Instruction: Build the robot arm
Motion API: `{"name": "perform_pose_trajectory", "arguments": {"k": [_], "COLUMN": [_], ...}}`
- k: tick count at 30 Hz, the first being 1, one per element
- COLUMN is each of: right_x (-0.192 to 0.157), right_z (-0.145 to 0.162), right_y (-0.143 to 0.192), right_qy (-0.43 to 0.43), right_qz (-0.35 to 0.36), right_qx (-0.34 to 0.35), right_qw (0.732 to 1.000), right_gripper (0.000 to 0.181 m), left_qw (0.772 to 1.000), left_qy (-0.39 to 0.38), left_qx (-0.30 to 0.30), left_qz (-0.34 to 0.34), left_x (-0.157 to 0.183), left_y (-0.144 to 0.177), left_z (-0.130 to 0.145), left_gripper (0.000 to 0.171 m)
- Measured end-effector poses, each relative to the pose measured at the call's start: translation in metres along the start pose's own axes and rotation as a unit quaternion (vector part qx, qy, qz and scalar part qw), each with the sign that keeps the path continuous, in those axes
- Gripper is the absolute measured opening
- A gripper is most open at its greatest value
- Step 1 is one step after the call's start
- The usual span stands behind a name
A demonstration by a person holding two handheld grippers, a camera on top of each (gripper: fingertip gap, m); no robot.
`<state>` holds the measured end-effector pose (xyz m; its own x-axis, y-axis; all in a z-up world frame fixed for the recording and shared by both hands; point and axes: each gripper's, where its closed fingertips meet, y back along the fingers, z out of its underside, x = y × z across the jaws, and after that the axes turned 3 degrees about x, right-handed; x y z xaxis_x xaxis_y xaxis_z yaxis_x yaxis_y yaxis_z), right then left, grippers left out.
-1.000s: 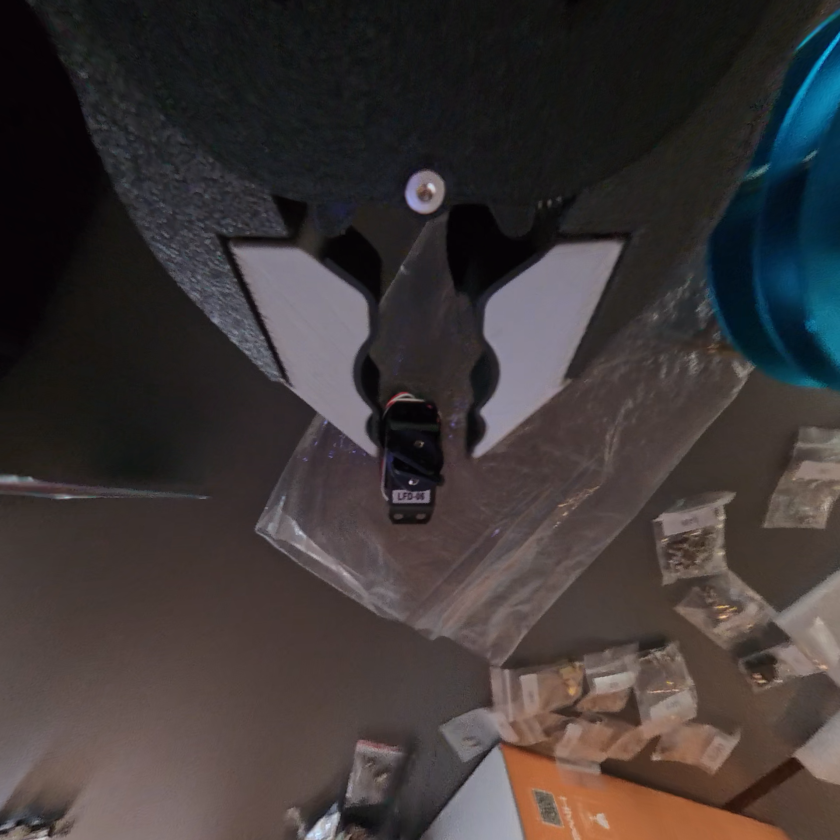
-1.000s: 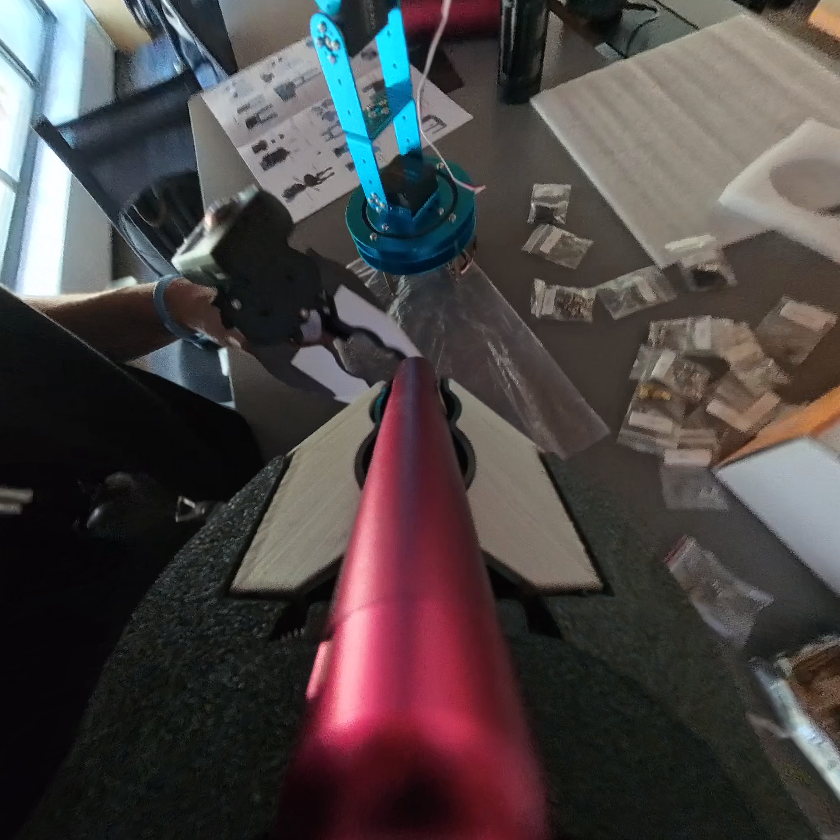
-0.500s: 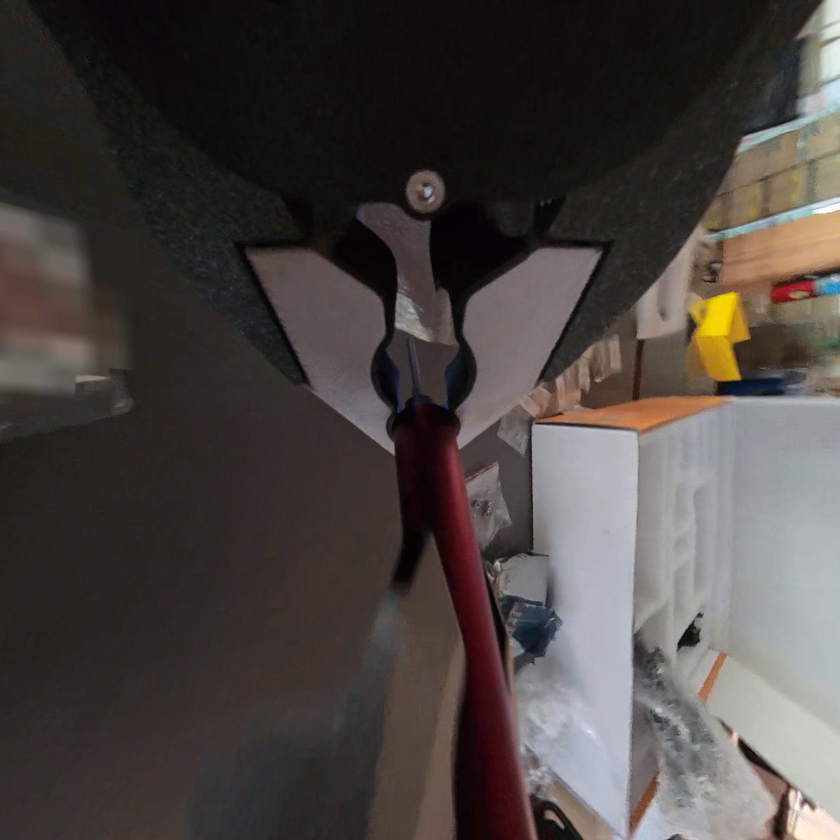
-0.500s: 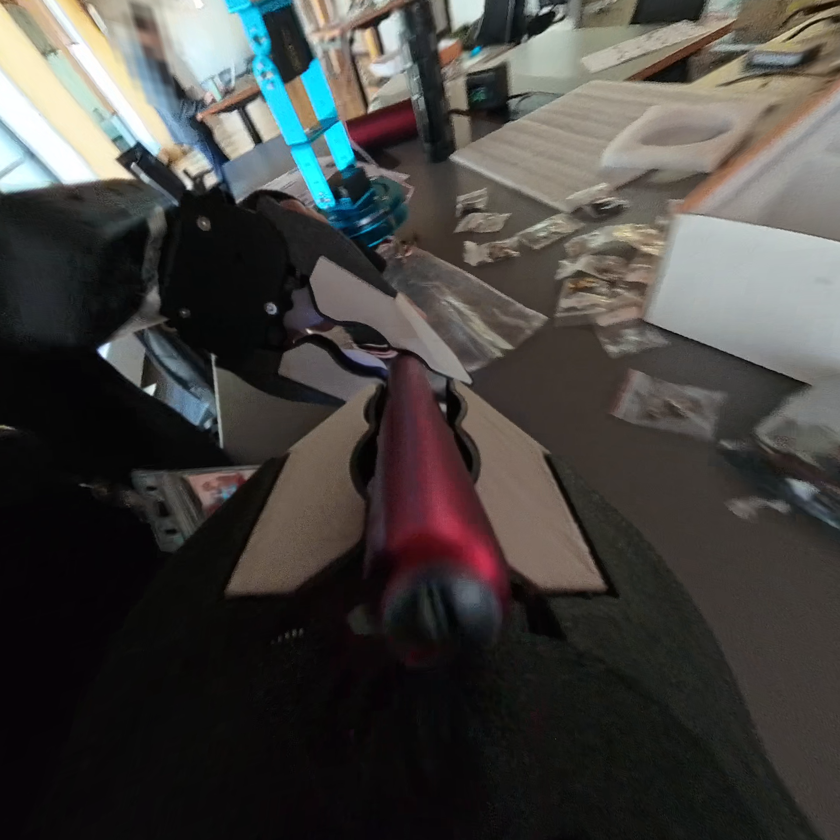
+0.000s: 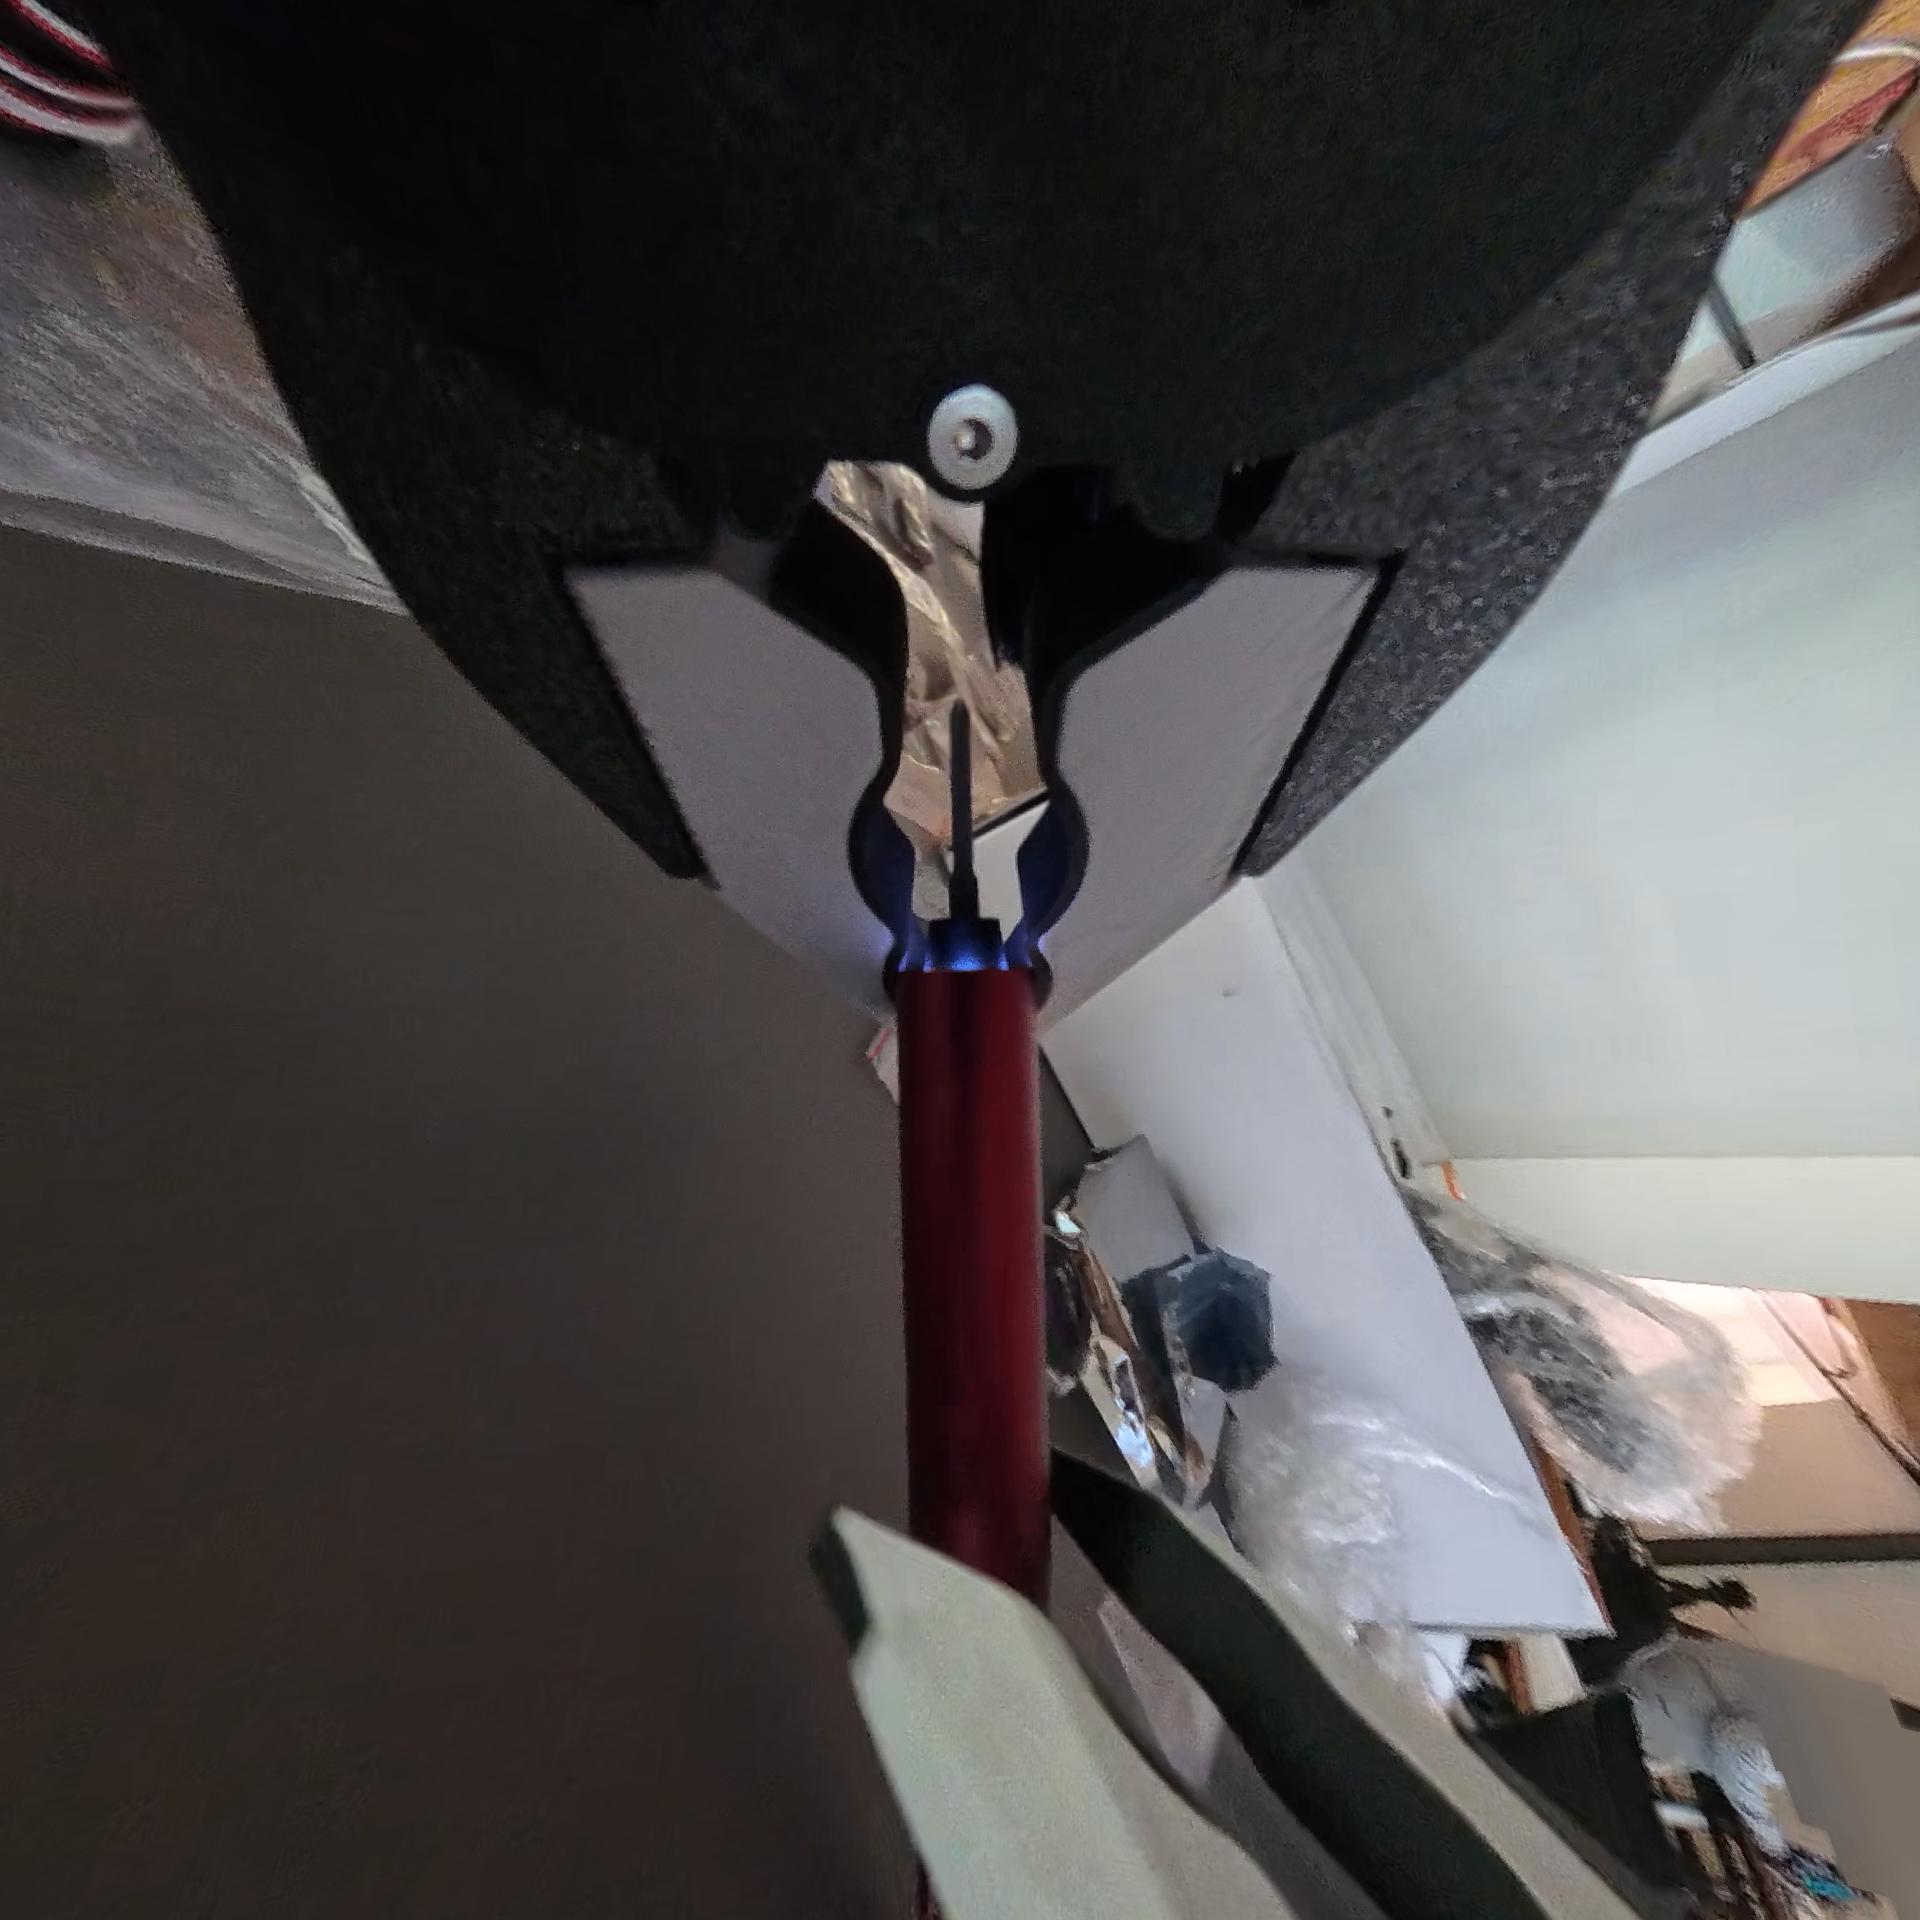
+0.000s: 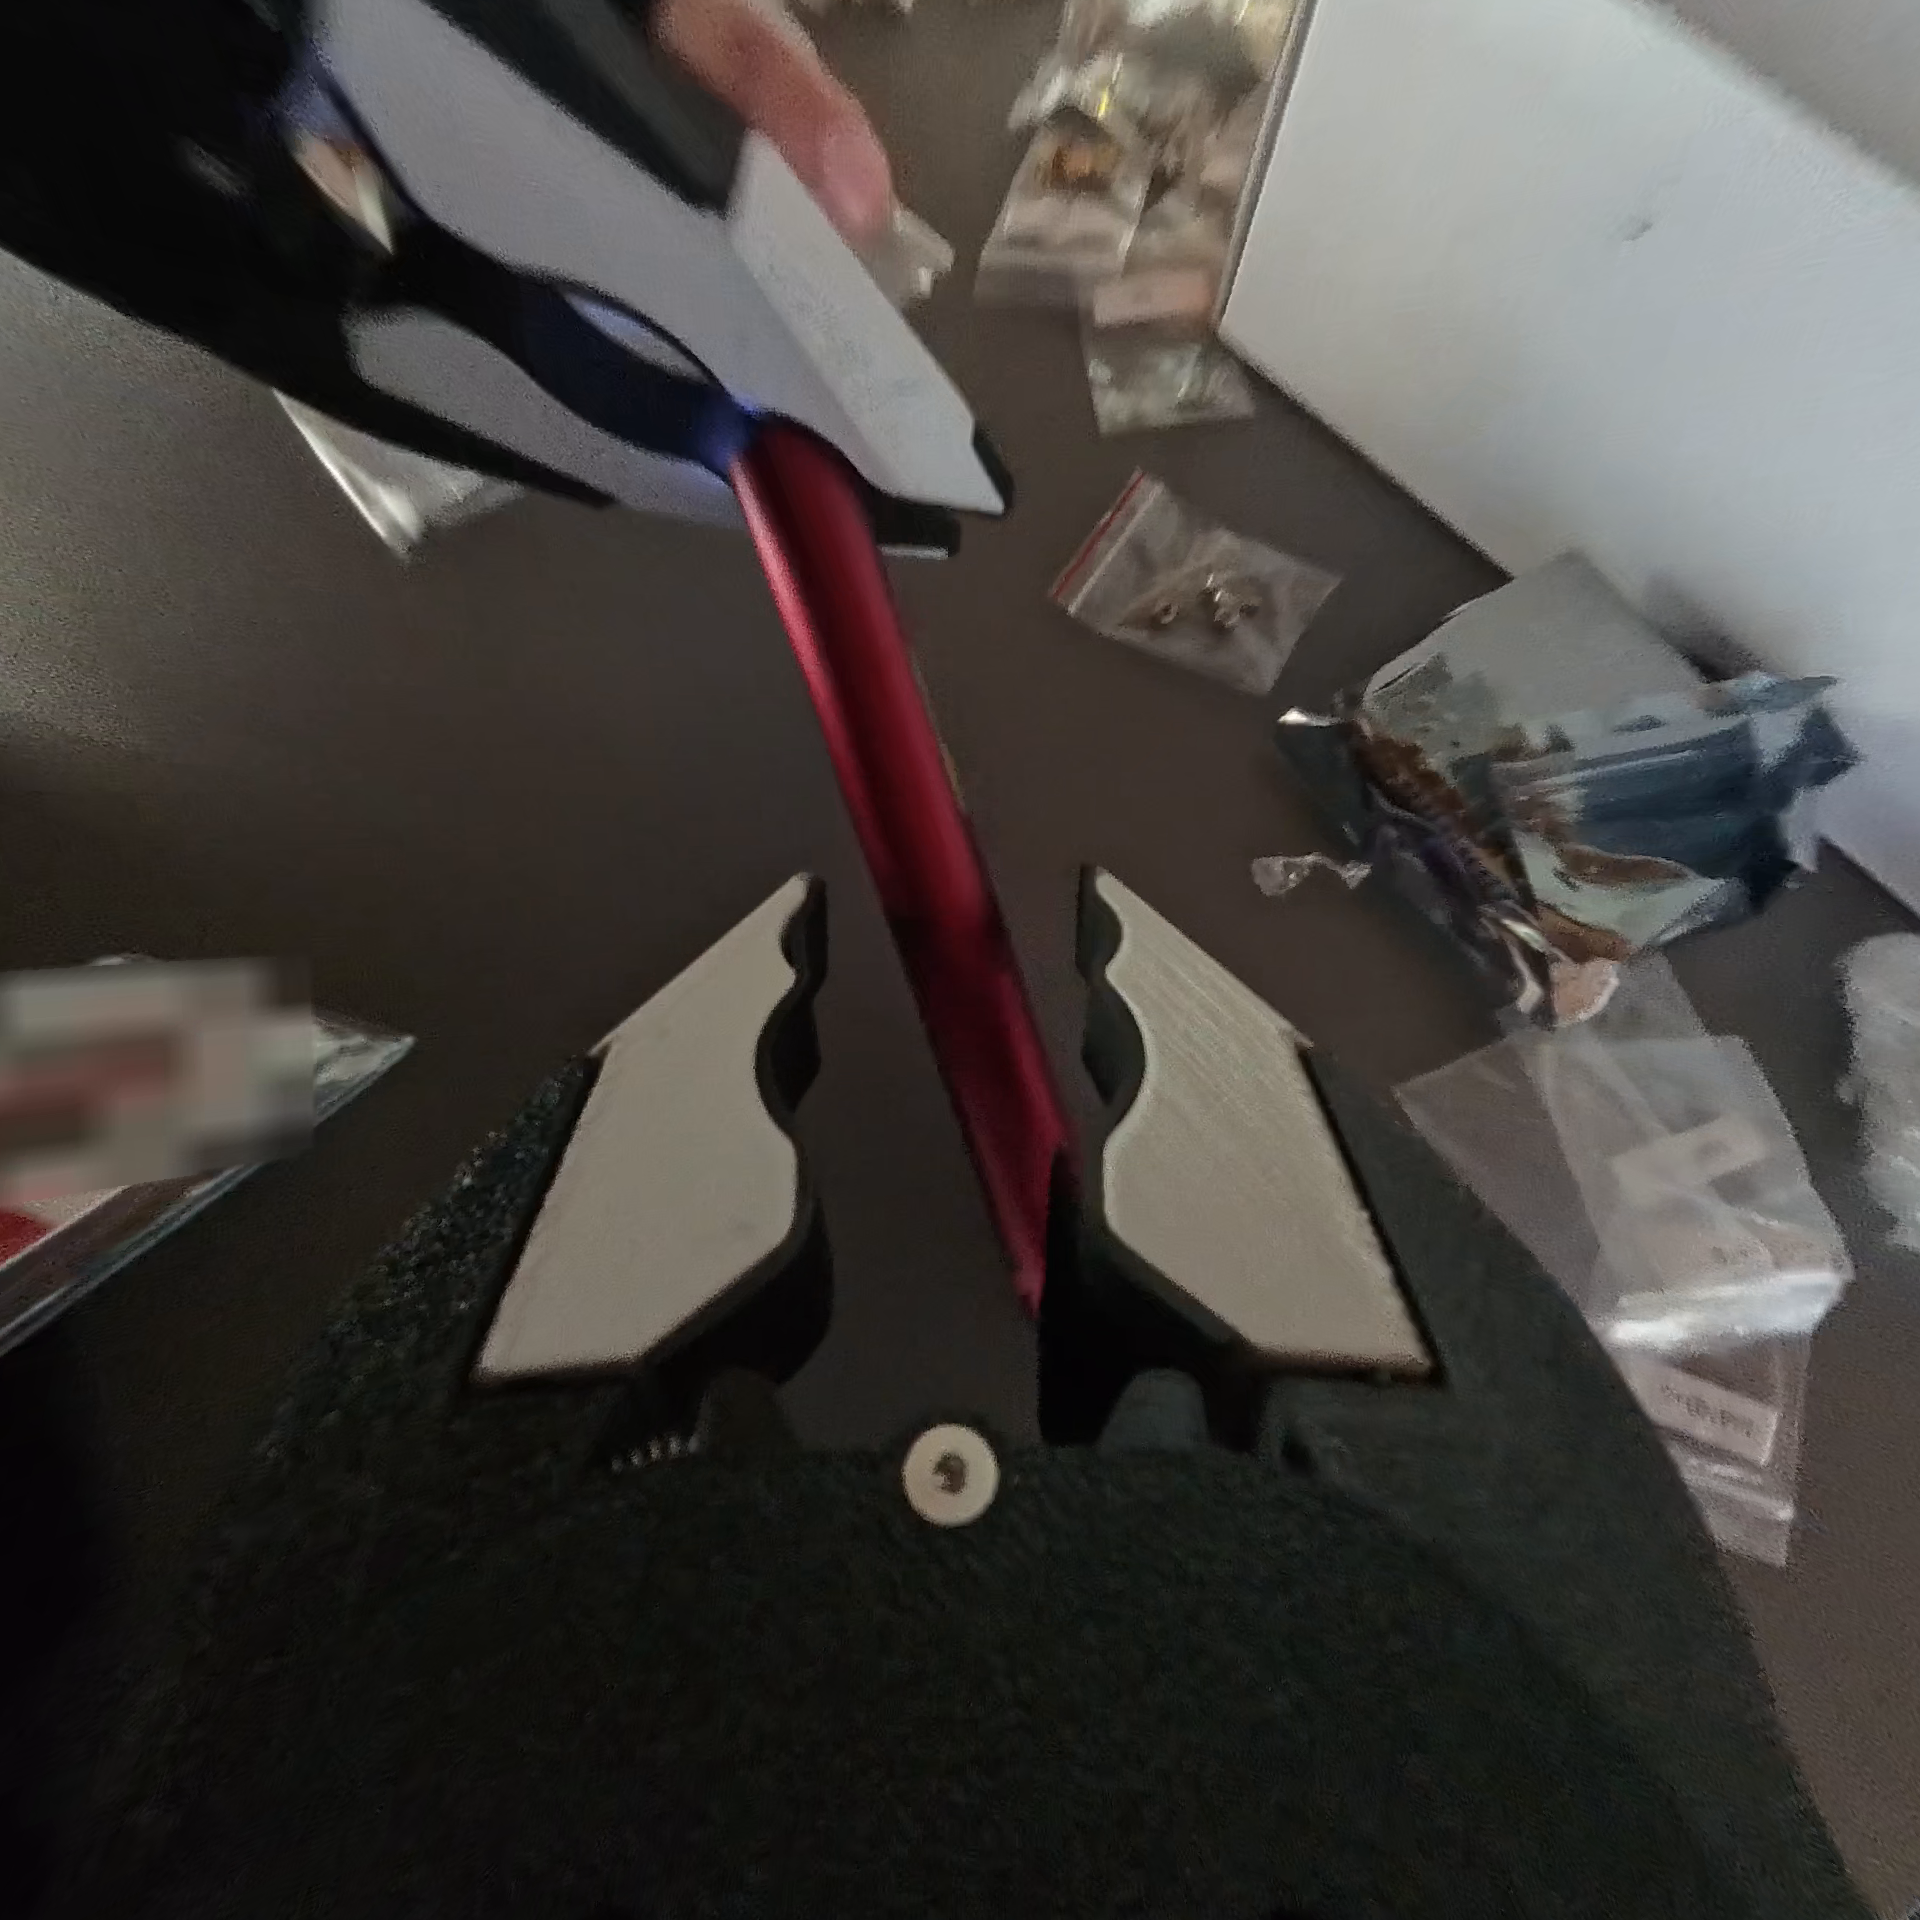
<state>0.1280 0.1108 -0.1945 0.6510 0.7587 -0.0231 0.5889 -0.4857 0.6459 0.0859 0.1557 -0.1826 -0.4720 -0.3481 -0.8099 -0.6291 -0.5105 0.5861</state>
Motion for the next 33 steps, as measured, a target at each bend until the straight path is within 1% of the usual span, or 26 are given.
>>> {"name": "perform_pose_trajectory", "arguments": {"k": [1, 2, 4, 5, 6, 7, 8, 9, 11, 12, 13, 14, 15, 16, 17, 18, 19, 21, 23, 25, 26, 27, 28, 29, 31, 33], "right_x": [-0.002, -0.009, -0.012, -0.014, -0.014, -0.011, -0.011, -0.013, -0.017, -0.017, -0.017, -0.017, -0.016, -0.012, -0.011, -0.016, -0.032, -0.084, -0.131, -0.155, -0.162, -0.168, -0.171, -0.171, -0.166, -0.163], "right_z": [0.006, 0.008, 0.006, 0.006, 0.01, 0.014, 0.015, 0.012, 0.01, 0.012, 0.011, 0.01, 0.009, 0.003, -0.009, -0.03, -0.059, -0.116, -0.143, -0.157, -0.16, -0.158, -0.156, -0.154, -0.152, -0.15], "right_y": [-0.007, -0.012, -0.017, -0.018, -0.019, -0.021, -0.023, -0.024, -0.026, -0.028, -0.028, -0.029, -0.029, -0.028, -0.027, -0.026, -0.028, -0.041, -0.069, -0.095, -0.106, -0.116, -0.124, -0.129, -0.132, -0.13], "right_qy": [0.015, 0.033, 0.033, 0.035, 0.045, 0.055, 0.064, 0.062, 0.054, 0.061, 0.067, 0.067, 0.066, 0.064, 0.053, 0.035, 0.012, -0.019, -0.033, -0.053, -0.06, -0.064, -0.063, -0.061, -0.063, -0.078], "right_qz": [-0.009, -0.036, -0.051, -0.055, -0.055, -0.048, -0.046, -0.053, -0.063, -0.063, -0.059, -0.058, -0.052, -0.031, -0.012, -0.005, -0.017, -0.078, -0.122, -0.137, -0.144, -0.15, -0.15, -0.141, -0.113, -0.107], "right_qx": [-0.022, -0.033, -0.036, -0.04, -0.056, -0.075, -0.081, -0.077, -0.081, -0.091, -0.087, -0.088, -0.088, -0.082, -0.067, -0.036, 0.015, 0.102, 0.127, 0.142, 0.145, 0.134, 0.125, 0.122, 0.127, 0.126], "right_qw": [1.0, 0.998, 0.997, 0.997, 0.996, 0.994, 0.994, 0.994, 0.993, 0.992, 0.992, 0.992, 0.993, 0.994, 0.996, 0.999, 1.0, 0.992, 0.984, 0.979, 0.977, 0.978, 0.979, 0.98, 0.983, 0.983], "right_gripper": [0.039, 0.026, 0.024, 0.024, 0.024, 0.024, 0.022, 0.023, 0.023, 0.024, 0.023, 0.023, 0.025, 0.035, 0.039, 0.039, 0.041, 0.042, 0.043, 0.031, 0.029, 0.028, 0.029, 0.026, 0.013, 0.013], "left_qw": [1.0, 1.0, 0.999, 0.997, 0.99, 0.977, 0.956, 0.926, 0.847, 0.809, 0.78, 0.757, 0.737, 0.721, 0.708, 0.7, 0.699, 0.71, 0.731, 0.74, 0.742, 0.742, 0.743, 0.745, 0.743, 0.737], "left_qy": [-0.006, -0.004, 0.03, 0.071, 0.13, 0.203, 0.286, 0.373, 0.531, 0.588, 0.626, 0.653, 0.675, 0.693, 0.706, 0.714, 0.715, 0.701, 0.679, 0.666, 0.663, 0.66, 0.659, 0.658, 0.66, 0.666], "left_qx": [0.007, 0.005, -0.023, -0.033, -0.047, -0.06, -0.062, -0.051, -0.022, -0.013, -0.012, -0.008, -0.007, -0.009, 0.003, 0.022, 0.035, 0.053, 0.065, 0.077, 0.08, 0.089, 0.089, 0.091, 0.093, 0.093], "left_qz": [-0.008, -0.008, -0.001, -0.005, -0.006, -0.002, -0.004, -0.005, 0.009, 0.017, 0.006, -0.008, -0.011, -0.013, -0.012, -0.005, 0.003, 0.027, 0.031, 0.052, 0.06, 0.074, 0.068, 0.06, 0.064, 0.065], "left_x": [-0.001, 0.001, 0.007, 0.007, 0.008, 0.011, 0.014, 0.019, 0.039, 0.053, 0.066, 0.078, 0.091, 0.103, 0.11, 0.114, 0.117, 0.124, 0.124, 0.125, 0.126, 0.127, 0.125, 0.122, 0.122, 0.122], "left_y": [0.002, 0.003, 0.006, 0.014, 0.027, 0.045, 0.067, 0.092, 0.138, 0.156, 0.169, 0.179, 0.182, 0.182, 0.178, 0.173, 0.166, 0.153, 0.143, 0.137, 0.135, 0.135, 0.135, 0.134, 0.133, 0.133], "left_z": [-0.004, -0.004, 0.005, 0.01, 0.02, 0.031, 0.041, 0.048, 0.057, 0.061, 0.071, 0.08, 0.087, 0.093, 0.095, 0.093, 0.092, 0.089, 0.089, 0.086, 0.085, 0.081, 0.083, 0.085, 0.085, 0.086], "left_gripper": [0.012, 0.012, 0.015, 0.023, 0.034, 0.042, 0.045, 0.045, 0.048, 0.052, 0.055, 0.054, 0.054, 0.054, 0.054, 0.053, 0.052, 0.052, 0.05, 0.045, 0.043, 0.037, 0.03, 0.024, 0.023, 0.023]}}
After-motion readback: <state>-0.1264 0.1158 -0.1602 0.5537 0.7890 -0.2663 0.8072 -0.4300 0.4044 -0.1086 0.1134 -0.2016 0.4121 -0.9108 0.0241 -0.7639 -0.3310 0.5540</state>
